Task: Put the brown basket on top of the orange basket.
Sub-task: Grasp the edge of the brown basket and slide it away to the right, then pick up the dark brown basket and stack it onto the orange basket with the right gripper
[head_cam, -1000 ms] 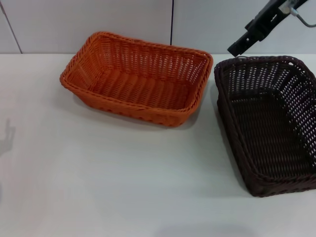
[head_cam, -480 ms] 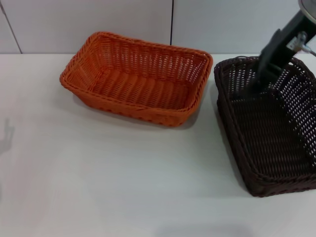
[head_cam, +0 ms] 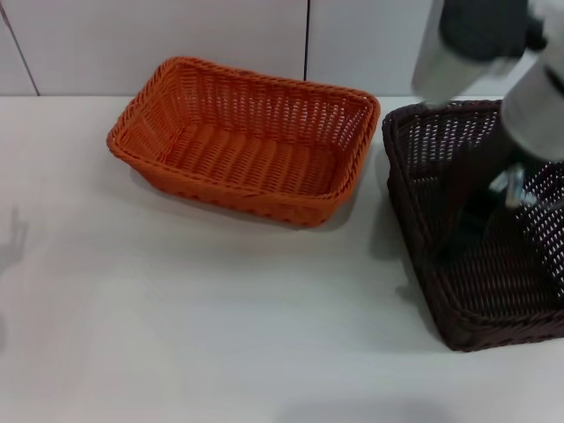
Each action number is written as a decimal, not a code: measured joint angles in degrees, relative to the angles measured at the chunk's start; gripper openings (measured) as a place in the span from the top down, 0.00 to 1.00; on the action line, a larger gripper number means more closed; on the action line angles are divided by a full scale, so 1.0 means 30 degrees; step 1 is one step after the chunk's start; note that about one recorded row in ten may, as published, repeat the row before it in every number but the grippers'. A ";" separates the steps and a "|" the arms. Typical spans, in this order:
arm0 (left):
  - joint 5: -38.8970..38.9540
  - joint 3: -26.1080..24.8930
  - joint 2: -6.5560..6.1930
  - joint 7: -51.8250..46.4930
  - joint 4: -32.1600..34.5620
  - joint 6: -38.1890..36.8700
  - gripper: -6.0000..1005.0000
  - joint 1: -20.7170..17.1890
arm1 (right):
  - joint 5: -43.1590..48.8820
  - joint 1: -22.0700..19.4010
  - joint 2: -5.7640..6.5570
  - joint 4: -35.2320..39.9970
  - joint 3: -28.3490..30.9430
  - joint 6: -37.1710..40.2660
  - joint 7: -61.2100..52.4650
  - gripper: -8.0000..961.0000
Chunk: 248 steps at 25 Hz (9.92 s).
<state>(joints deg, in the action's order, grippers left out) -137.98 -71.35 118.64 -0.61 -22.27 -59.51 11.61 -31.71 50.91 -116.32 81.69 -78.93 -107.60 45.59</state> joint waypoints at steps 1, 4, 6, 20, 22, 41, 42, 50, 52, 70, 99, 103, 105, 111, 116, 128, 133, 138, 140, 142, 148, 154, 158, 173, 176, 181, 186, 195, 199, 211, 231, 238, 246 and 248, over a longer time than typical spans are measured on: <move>0.0000 -0.0003 0.0001 0.0000 0.0003 0.0158 0.23 0.0040 | -0.0015 -0.0166 -0.0120 0.0092 -0.0137 0.0004 -0.0006 0.21; -0.0001 -0.0008 0.0003 0.0000 0.0022 0.0513 0.23 0.0178 | -0.0120 -0.0975 -0.0354 0.1465 -0.0453 0.0004 -0.0003 0.21; -0.0003 -0.0007 0.0003 0.0000 0.0028 0.0581 0.23 0.0203 | -0.0130 -0.1257 -0.0416 0.2056 -0.0496 0.0006 0.0001 0.22; -0.0003 -0.0006 0.0001 0.0000 0.0287 0.1047 0.23 0.0352 | -0.0365 -0.2505 -0.0717 0.4999 -0.0724 0.0026 -0.0167 0.23; -0.0002 -0.0006 0.0004 -0.0001 0.0287 0.1075 0.23 0.0352 | -0.0506 -0.2888 -0.0812 0.5671 -0.0663 0.0094 -0.0293 0.23; -0.0051 0.0187 0.0033 -0.0001 0.0543 0.1190 0.23 0.0338 | -0.1946 -0.5342 -0.0879 0.7545 0.0963 0.0116 -0.2119 0.25; -0.0055 0.0192 0.0034 -0.0001 0.0549 0.1161 0.23 0.0310 | -0.2179 -0.5563 -0.0881 0.7663 0.0874 0.0097 -0.2223 0.25; -0.0041 0.0430 0.0055 -0.0001 0.0549 0.1073 0.23 0.0072 | -0.2535 -0.7899 -0.0887 1.0305 -0.0039 -0.0012 -0.2892 0.26; -0.0013 0.0599 0.0061 -0.0001 0.0546 0.1068 0.23 0.0021 | -0.2536 -0.8023 -0.0879 1.0433 -0.0047 -0.0034 -0.2982 0.26; 0.0001 0.0702 0.0062 -0.0084 0.0554 0.1190 0.23 -0.0274 | -0.0692 -0.9580 -0.0784 1.0689 -0.2154 -0.0204 -0.2153 0.27; 0.0025 0.0549 0.0061 -0.0201 0.0946 0.1234 0.23 -0.0220 | 0.1159 -0.9271 -0.0764 0.7327 -0.2612 0.0132 -0.1344 0.30; 0.0043 0.0550 0.0062 -0.0223 0.0962 0.1232 0.23 -0.0216 | 0.1576 -0.8934 -0.0774 0.6409 -0.2737 0.0431 -0.1046 0.30; 0.0053 0.0548 0.0061 -0.0230 0.0968 0.1233 0.23 -0.0220 | 0.1633 -0.8878 -0.0775 0.6203 -0.2752 0.0485 -0.0930 0.30; 0.0379 0.0553 0.0061 -0.0237 0.1091 0.1231 0.23 -0.0266 | 0.2170 -0.8421 -0.0777 0.4443 -0.3139 0.1389 -0.0085 0.31; 0.0403 0.0555 0.0061 -0.0237 0.1229 0.1231 0.23 -0.0259 | 0.2368 -0.8000 -0.0788 0.3405 -0.3442 0.1981 0.0012 0.31; 0.0499 0.0494 0.0007 -0.0236 0.1476 0.1212 0.23 -0.0097 | 0.2702 -0.6998 -0.0828 0.2121 -0.5279 0.2058 0.0979 0.46; 0.0502 0.0493 0.0002 -0.0235 0.1506 0.1184 0.23 -0.0054 | 0.2591 -0.6742 -0.0834 0.2877 -0.5058 0.1937 0.0759 0.58; 0.0501 0.0493 0.0001 -0.0209 0.1574 0.1202 0.23 -0.0011 | 0.2593 -0.6568 -0.0837 0.3374 -0.4919 0.1732 0.0648 0.73; 0.0501 0.0492 0.0001 -0.0207 0.1575 0.1204 0.23 -0.0010 | 0.2599 -0.6544 -0.0836 0.3387 -0.4919 0.1730 0.0634 0.75; 0.0500 0.0492 0.0002 -0.0206 0.1575 0.1208 0.23 -0.0006 | 0.2635 -0.6506 -0.0835 0.3378 -0.4920 0.1716 0.0616 0.76; 0.0495 0.0494 0.0003 -0.0207 0.1677 0.1209 0.23 -0.0002 | 0.2528 -0.6560 -0.0833 0.4186 -0.4821 0.1386 0.0764 0.81; 0.0541 0.0493 0.0003 -0.0221 0.1683 0.1195 0.23 0.0000 | 0.2469 -0.6827 -0.0853 0.6865 -0.4972 0.1124 0.1030 0.83; 0.0553 0.0492 0.0003 -0.0226 0.1672 0.1096 0.23 0.0022 | 0.2938 -0.6409 -0.0824 0.9442 -0.5177 0.0322 0.0212 0.84; 0.0556 0.0493 -0.0033 -0.0237 0.1824 0.0993 0.23 0.0001 | 0.5529 -0.5423 -0.0807 1.2071 -0.8031 0.0045 -0.0493 0.84; 0.0556 0.0493 -0.0034 -0.0237 0.1912 0.0993 0.23 0.0065 | 0.5690 -0.5161 -0.0803 1.2038 -0.8289 0.0433 -0.0032 0.84; 0.0556 0.0491 -0.0058 -0.0237 0.1962 0.1029 0.23 0.0178 | 0.7084 -0.5012 -0.0836 1.1957 -0.8929 0.2816 0.3191 0.84; 0.0556 0.0463 -0.0059 -0.0237 0.1975 0.1099 0.23 0.0214 | 0.7447 -0.5285 -0.0883 1.1122 -0.9149 0.6207 0.6907 0.84; 0.0557 0.0463 0.0019 -0.0237 0.1964 0.1068 0.23 0.0173 | 0.5900 -0.5556 -0.0812 0.9307 -0.8602 0.8344 1.2745 0.84; 0.0586 0.0466 0.0037 -0.0236 0.1866 0.1095 0.23 0.0036 | 0.5450 -0.5387 -0.0767 0.8591 -0.8257 0.9126 1.4363 0.84; 0.0851 0.0505 0.0062 -0.0256 0.1841 0.1037 0.23 -0.0004 | 0.4623 -0.5751 -0.0731 0.7225 -0.6007 1.1409 1.9930 0.84; 0.1287 0.0487 0.0061 -0.0266 0.1782 0.1114 0.23 -0.0062 | 0.3625 -0.6036 -0.0860 0.3030 -0.6092 1.6674 2.4648 0.84; 0.1289 0.0584 0.0061 -0.0265 0.1783 0.1118 0.23 -0.0010 | 0.3464 -0.5905 -0.0954 0.2636 -0.6925 1.7066 2.3847 0.84; 0.1289 0.0610 0.0032 -0.0265 0.1881 0.1124 0.23 -0.0001 | 0.3573 -0.6616 -0.0986 0.2615 -0.7463 1.7530 2.2957 0.83; 0.1289 0.0611 0.0023 -0.0265 0.1889 0.1125 0.23 -0.0002 | 0.3588 -0.7025 -0.0961 0.2683 -0.7485 1.7581 2.2813 0.83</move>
<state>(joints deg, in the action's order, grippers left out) -134.12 -69.52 118.71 -1.41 -16.60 -56.13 11.60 -20.94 29.84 -119.20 89.74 -101.38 -54.85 114.03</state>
